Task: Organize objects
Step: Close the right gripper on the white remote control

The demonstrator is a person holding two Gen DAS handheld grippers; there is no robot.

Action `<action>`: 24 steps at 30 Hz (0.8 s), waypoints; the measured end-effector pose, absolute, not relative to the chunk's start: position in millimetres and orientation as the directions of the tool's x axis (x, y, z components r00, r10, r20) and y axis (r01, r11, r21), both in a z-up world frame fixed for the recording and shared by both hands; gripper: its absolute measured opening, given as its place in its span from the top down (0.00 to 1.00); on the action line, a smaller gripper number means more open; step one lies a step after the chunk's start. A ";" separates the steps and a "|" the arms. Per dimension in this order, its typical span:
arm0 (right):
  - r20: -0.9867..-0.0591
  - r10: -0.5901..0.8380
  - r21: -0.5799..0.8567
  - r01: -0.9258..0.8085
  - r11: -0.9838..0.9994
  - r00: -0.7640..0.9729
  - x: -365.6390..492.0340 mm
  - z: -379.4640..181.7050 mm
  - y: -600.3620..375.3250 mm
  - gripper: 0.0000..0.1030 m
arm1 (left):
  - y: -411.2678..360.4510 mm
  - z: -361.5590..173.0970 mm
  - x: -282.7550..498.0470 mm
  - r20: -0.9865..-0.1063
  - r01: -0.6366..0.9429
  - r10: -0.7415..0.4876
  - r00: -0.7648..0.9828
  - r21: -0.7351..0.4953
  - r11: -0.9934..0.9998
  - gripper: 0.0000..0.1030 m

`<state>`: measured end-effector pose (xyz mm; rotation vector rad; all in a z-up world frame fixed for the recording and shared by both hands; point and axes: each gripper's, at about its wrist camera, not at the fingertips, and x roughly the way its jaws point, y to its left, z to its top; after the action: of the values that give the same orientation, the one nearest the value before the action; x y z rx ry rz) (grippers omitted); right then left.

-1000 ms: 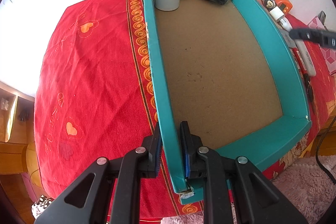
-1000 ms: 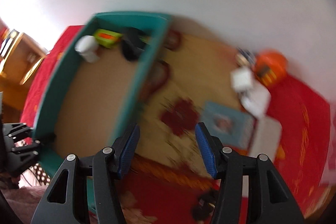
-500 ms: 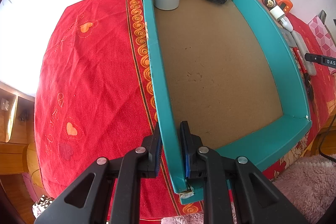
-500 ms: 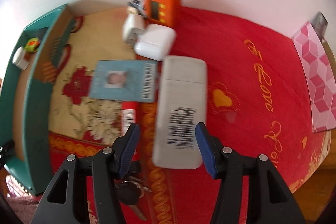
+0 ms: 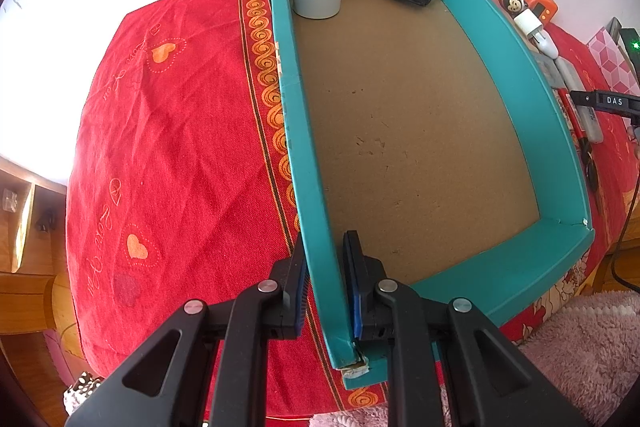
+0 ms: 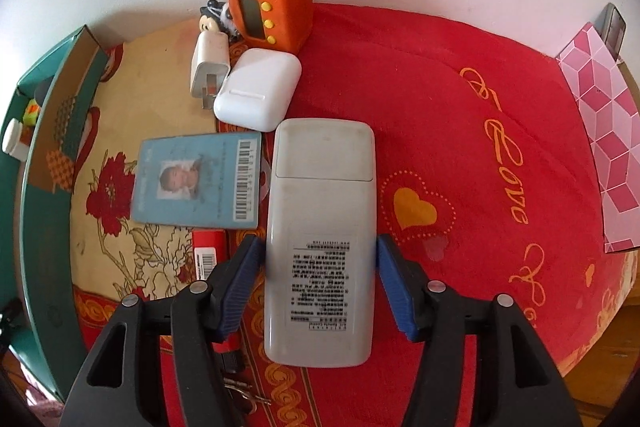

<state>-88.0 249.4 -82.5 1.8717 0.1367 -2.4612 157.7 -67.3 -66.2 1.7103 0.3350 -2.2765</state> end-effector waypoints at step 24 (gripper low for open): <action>-0.968 -0.016 -0.011 0.107 -0.994 -0.249 -90.6 -82.1 253.3 0.46 | -76.2 -72.3 157.0 -0.961 0.364 -0.083 -0.265 -0.020 -0.931 0.85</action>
<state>-90.6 253.3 -82.1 1.8755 0.1136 -2.4200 157.0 -76.2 -72.3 1.7002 0.3444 -2.2688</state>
